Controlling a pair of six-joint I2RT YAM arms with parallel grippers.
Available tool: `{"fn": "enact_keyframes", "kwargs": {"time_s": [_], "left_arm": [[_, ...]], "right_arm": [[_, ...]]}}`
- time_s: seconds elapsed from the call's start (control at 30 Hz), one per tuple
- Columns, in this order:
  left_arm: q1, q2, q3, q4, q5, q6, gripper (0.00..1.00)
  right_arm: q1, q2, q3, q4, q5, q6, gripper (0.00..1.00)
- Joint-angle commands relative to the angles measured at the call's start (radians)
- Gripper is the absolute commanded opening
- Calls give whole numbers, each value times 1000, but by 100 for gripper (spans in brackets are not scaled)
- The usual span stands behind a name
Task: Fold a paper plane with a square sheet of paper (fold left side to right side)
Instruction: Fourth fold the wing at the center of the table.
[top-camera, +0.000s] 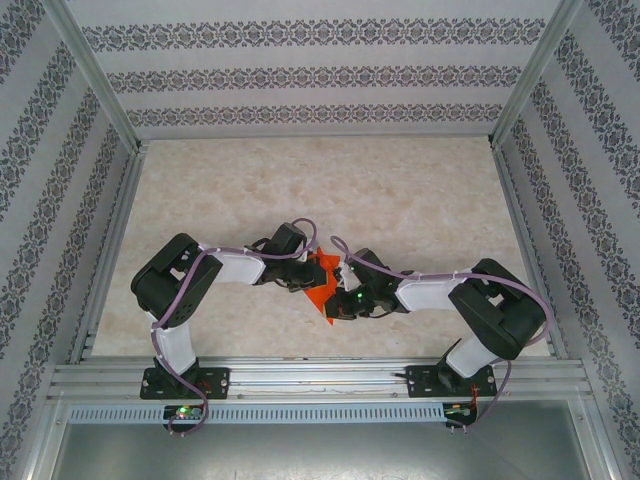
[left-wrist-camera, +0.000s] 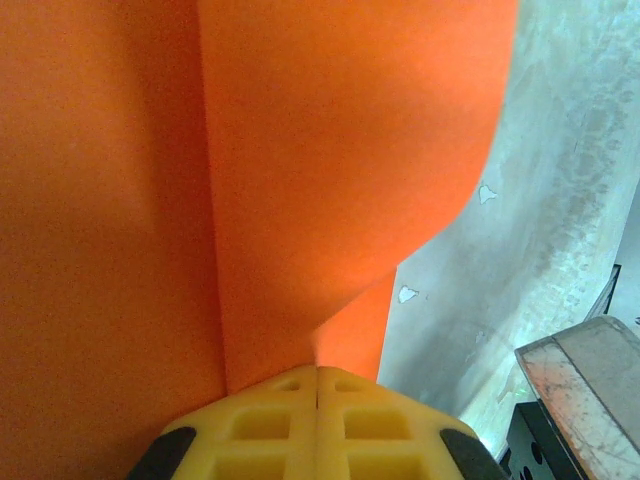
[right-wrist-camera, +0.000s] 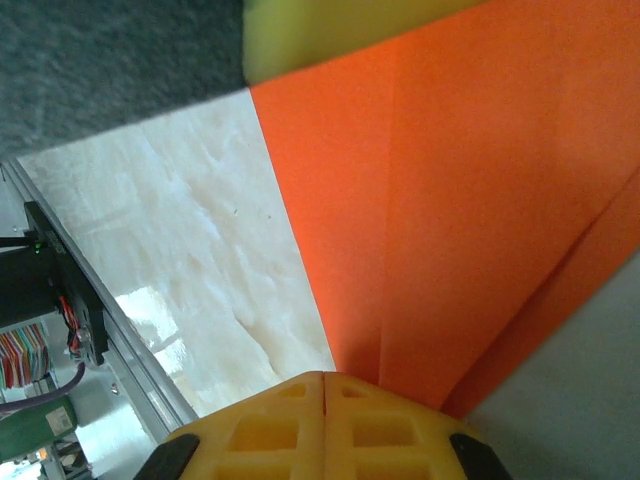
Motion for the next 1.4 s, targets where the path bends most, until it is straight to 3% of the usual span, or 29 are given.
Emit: {"fn": "enact_keyframes", "kwargs": {"time_s": [0.0, 0.83, 1.37], "left_arm": [[-7, 37, -21, -108, -56, -1, 0], [-5, 45, -14, -113, -61, -2, 0], [-4, 41, -26, -101, -65, -12, 0]], "right_arm": [[12, -4, -23, -21, 10, 8, 1], [36, 12, -30, -86, 25, -1, 0], [73, -61, -83, -144, 2, 16, 0]]}}
